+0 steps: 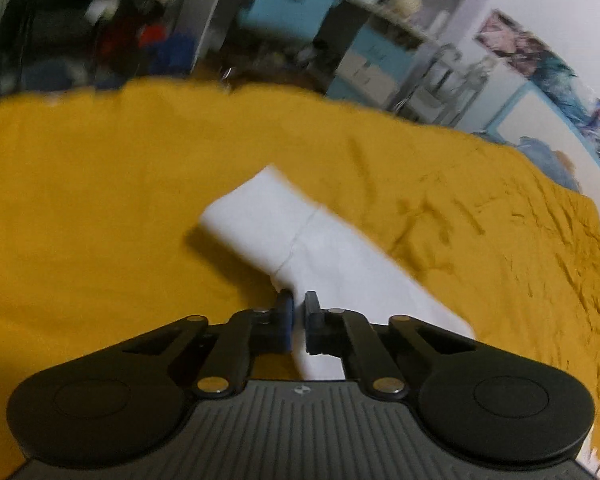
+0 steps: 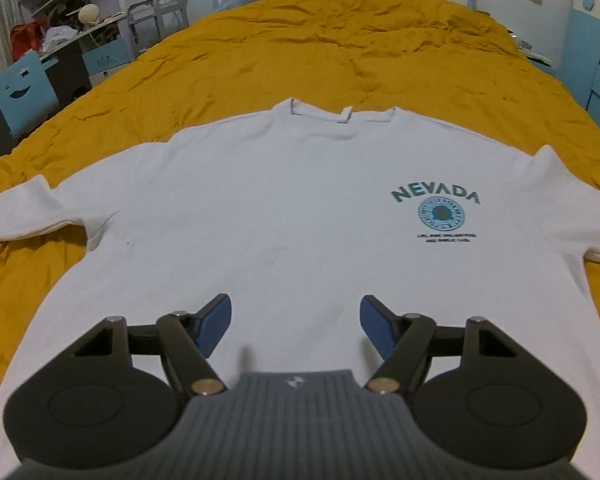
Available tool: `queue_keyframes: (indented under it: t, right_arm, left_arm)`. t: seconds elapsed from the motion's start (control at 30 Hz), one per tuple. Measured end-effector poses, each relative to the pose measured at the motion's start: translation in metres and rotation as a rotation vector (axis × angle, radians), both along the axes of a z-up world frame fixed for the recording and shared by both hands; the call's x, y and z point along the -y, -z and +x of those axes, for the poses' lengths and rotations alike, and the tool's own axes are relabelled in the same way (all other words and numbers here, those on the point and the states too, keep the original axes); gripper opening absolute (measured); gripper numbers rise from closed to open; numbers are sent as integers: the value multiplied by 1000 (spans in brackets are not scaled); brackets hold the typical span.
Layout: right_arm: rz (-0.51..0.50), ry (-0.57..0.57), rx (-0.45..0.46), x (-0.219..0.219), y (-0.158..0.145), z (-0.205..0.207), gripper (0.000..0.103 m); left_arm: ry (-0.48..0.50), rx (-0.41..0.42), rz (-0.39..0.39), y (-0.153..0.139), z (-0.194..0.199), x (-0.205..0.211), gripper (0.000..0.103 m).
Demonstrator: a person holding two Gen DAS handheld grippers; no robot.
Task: Fold small clothes
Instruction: 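Grasp the sleeve cuff with the left gripper and lift it, then carry the sleeve across the body with the left gripper and release it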
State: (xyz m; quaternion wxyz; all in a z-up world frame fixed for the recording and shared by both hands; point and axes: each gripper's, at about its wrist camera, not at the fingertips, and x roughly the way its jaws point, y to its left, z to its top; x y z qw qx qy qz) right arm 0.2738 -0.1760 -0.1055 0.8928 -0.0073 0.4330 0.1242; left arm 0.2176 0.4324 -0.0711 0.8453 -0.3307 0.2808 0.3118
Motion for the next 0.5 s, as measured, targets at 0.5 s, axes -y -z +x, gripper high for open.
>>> queue_keyframes:
  t: [0.5]
  right_arm:
    - [34,52,33,25,-12,-9,63]
  left_arm:
    - [752,160,471,-112,35,272,4]
